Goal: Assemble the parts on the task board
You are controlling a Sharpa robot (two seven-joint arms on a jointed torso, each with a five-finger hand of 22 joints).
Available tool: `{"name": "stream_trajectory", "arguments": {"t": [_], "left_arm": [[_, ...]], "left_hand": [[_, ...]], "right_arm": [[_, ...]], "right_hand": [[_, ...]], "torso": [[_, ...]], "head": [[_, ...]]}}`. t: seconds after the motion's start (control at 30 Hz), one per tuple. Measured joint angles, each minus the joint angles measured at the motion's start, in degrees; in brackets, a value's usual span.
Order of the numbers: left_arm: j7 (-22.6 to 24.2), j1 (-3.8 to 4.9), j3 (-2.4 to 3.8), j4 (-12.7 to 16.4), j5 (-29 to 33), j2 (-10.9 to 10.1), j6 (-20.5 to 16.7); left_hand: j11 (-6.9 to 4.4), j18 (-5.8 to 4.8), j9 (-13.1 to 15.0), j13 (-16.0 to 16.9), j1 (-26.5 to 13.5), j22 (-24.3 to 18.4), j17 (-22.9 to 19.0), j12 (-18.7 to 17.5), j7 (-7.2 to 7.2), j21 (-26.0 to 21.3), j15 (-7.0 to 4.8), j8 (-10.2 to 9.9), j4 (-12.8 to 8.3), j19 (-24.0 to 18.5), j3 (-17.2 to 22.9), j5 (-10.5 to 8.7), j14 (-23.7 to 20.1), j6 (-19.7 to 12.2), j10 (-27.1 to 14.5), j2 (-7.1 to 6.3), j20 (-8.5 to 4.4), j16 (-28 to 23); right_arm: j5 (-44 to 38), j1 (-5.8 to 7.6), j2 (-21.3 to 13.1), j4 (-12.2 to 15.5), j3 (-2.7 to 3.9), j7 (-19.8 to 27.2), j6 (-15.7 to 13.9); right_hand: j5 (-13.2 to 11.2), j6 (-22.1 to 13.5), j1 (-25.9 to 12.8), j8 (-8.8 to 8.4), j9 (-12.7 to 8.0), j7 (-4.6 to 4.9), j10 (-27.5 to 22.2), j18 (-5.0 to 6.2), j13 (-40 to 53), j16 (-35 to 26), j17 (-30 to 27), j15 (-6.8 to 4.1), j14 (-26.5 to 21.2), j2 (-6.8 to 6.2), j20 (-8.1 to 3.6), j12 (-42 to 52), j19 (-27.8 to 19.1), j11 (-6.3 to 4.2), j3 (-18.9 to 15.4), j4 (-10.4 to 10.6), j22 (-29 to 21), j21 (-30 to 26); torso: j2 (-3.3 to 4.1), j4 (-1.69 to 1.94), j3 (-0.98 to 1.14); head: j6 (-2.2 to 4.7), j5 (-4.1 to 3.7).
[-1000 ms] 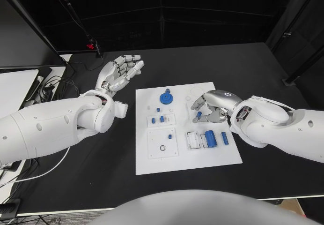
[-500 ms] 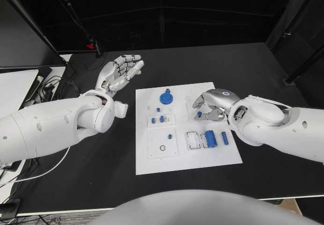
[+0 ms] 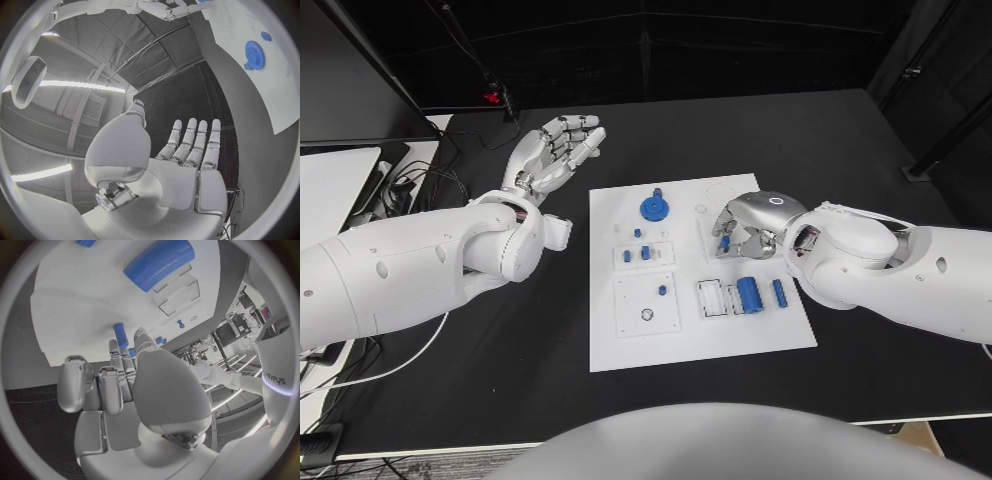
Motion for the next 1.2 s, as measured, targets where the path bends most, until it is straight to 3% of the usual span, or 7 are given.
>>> {"name": "stream_trajectory", "arguments": {"t": [0.57,0.7,1.2], "left_arm": [[0.0,0.0,0.0,0.0,0.0,-0.01,0.0],[0.0,0.0,0.0,-0.01,0.0,-0.03,0.0],[0.0,-0.01,0.0,-0.06,0.0,-0.16,0.0]], "left_hand": [[0.0,0.0,-0.05,-0.05,0.24,0.01,-0.1,0.23,0.0,0.0,0.0,0.0,0.0,0.0,0.0,0.22,0.0,0.0,0.0,0.22,0.0,0.22],[0.0,0.0,-0.05,-0.05,0.24,-0.1,-0.19,0.22,0.0,0.0,0.0,0.23,0.0,0.0,0.0,0.22,0.0,0.0,0.0,0.22,0.0,0.22],[0.0,0.0,-0.1,-0.11,0.03,-0.18,-0.26,0.22,0.0,0.0,0.0,0.23,0.0,0.0,0.0,0.22,0.0,0.0,0.0,0.43,0.0,0.21]], "right_arm": [[-1.68,-0.05,1.27,-0.86,0.0,-2.21,3.09],[-2.0,-0.05,1.44,-1.13,0.04,-2.2,3.13],[-2.41,-0.13,0.47,-0.56,-0.03,-0.29,0.6]], "right_hand": [[0.0,5.89,4.61,2.38,0.67,-1.52,5.26,0.0,-0.33,0.65,0.0,-1.22,0.0,3.16,-1.0,0.46,0.15,-1.56,1.33,-0.32,0.0,0.46],[0.0,6.94,6.05,2.64,0.8,-1.94,6.09,-0.01,-0.51,0.65,0.0,-1.64,0.0,3.18,-1.22,0.44,-0.04,-1.95,1.87,-0.61,0.0,0.86],[-0.22,8.9,8.24,3.44,1.22,-1.74,7.82,0.0,-0.53,0.87,0.0,-1.64,0.0,3.55,-1.41,-0.3,0.15,-1.8,2.65,-0.59,0.0,1.36]], "torso": [[0.01,0.01,-0.01],[0.0,0.03,-0.01],[-0.01,0.03,0.0]], "head": [[-0.03,0.04],[0.07,0.04],[0.09,0.28]]}}
